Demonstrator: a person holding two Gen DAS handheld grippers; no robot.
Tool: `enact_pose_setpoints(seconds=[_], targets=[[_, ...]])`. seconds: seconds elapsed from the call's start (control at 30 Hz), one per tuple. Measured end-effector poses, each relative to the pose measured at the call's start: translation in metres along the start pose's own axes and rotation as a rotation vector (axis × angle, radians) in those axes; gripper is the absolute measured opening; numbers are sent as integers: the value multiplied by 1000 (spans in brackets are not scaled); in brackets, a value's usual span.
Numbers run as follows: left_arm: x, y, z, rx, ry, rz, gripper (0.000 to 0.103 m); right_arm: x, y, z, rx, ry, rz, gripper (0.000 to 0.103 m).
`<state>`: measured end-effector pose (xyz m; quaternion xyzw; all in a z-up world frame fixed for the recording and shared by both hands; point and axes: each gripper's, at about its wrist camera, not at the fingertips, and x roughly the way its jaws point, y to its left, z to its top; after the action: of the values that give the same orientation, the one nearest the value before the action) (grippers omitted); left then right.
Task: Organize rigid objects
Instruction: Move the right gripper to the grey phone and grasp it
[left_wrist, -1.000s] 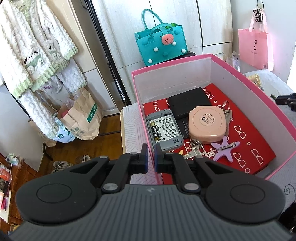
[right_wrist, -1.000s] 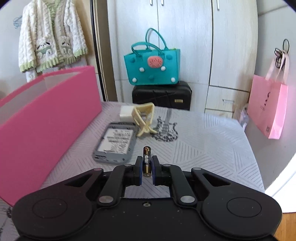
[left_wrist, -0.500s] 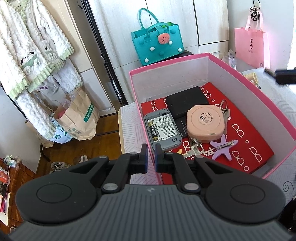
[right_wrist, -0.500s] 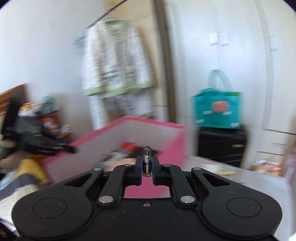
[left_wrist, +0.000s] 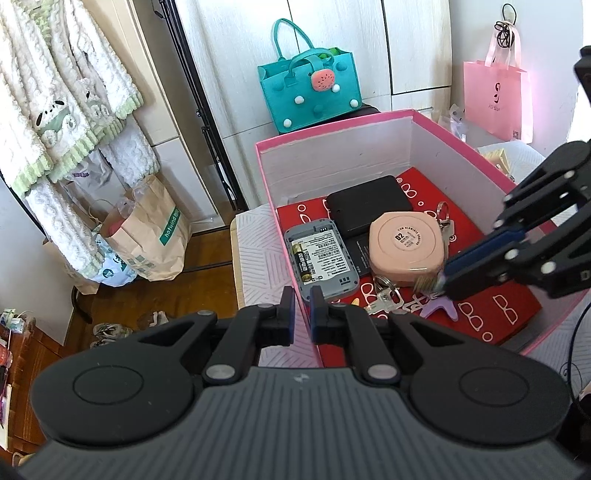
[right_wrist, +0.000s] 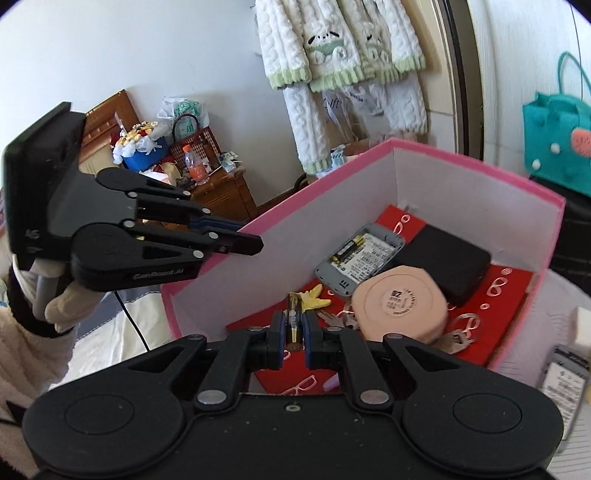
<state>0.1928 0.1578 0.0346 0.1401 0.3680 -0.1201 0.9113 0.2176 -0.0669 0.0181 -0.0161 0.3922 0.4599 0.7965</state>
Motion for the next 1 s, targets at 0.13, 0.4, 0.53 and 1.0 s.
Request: enact_pose_setpoints(seconds=[0.13,0.4,0.53,1.0], targets=[[0,1,-1,-5,-3,-5,7,-5,-7,-2,31,-37,1,16],[1,1,-1,-3,-5,-5,7,-67,-25,-17,101,-182,-111,16],[0,0,0,-4,-5,-1,7,-100,-45,-33,172,-238,-214,17],[-1,-5,-2,9,-6,6,7,-86,-108,-94,268,-152,-543,56]])
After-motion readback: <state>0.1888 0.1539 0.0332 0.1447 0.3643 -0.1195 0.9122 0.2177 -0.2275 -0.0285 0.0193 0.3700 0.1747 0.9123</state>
